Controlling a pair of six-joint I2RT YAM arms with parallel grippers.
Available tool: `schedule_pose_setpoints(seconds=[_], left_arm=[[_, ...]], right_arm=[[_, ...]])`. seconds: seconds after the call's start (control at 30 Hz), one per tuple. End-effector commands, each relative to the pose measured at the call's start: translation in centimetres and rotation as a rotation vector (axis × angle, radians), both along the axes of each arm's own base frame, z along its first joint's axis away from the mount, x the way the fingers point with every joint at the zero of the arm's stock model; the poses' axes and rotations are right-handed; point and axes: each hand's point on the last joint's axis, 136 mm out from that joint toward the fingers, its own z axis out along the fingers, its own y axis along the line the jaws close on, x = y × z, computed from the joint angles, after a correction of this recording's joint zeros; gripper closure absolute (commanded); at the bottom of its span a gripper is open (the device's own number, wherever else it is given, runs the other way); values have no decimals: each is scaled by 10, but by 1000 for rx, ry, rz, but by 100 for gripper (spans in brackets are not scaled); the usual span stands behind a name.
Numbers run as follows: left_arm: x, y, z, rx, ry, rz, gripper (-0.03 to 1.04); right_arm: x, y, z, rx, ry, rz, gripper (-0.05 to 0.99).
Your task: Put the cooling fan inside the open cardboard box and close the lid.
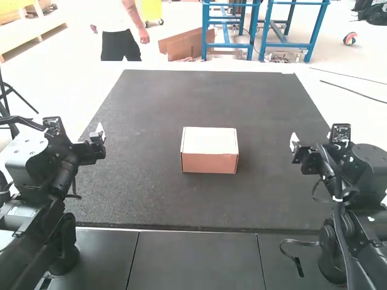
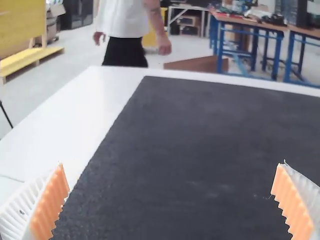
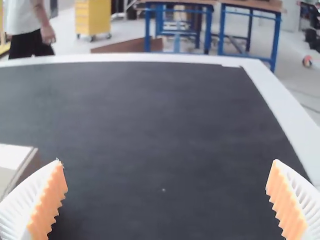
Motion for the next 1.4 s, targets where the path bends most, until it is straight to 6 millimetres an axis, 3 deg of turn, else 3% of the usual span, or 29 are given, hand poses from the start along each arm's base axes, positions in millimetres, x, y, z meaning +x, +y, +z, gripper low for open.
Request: schedule_pose_setpoints(seconds=[0.0, 0.2, 1.37], left_arm=[[-1, 4, 0, 12, -7, 11, 5], [-1, 8, -4, 12, 10, 26, 5], [-1, 8, -4, 12, 10, 25, 5]], right_arm=[[0, -6, 1, 9, -11, -25, 2], [0, -8, -8, 7, 27, -32, 2], [0, -9, -7, 9, 26, -34, 2]])
